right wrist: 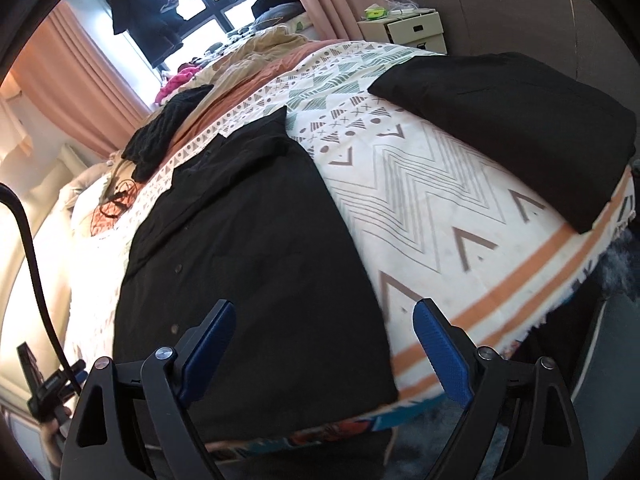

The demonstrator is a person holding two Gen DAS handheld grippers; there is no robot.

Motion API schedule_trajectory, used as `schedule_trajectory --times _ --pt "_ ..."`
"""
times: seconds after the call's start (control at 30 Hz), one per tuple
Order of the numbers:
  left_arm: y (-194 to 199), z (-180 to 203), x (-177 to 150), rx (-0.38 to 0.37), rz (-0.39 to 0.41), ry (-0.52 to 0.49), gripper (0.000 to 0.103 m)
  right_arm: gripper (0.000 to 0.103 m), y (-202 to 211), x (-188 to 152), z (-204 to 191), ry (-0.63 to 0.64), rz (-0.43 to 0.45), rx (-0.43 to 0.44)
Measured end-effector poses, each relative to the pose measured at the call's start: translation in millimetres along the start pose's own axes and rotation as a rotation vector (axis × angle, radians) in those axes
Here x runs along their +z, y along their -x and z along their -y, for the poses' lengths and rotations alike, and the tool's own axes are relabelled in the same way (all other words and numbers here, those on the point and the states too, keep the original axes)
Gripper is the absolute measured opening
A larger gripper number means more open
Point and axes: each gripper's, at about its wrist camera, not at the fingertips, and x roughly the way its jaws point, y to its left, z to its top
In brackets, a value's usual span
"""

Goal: Fold large clothes
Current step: 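Grasp the shirt hem with both tools and lift it toward the collar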

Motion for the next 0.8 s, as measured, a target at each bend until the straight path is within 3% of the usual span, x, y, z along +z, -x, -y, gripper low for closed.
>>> schedule_trajectory --times 0.2,0.47,0.6,0.8 --pt "7.4 -2.7 -30.7 0.009 0.003 -0.019 0.066 0.088 2.1 -20.1 9.2 0.022 0.008 -0.008" --pt "7.8 -17.4 -60.4 -0.004 -0.012 0.051 0.063 0.068 -24.4 -49.1 28.6 -0.014 -0.031 0.035" --pt "2.3 -24.3 -75.8 -0.058 -0.062 0.106 0.055 0.062 -35.2 -59.5 33.2 -0.035 -0.041 0.088" --pt "4.1 -32.0 -94.5 -0.144 -0.093 0.199 0.054 0.057 -33.9 -74.4 37.5 -0.089 -0.032 0.181"
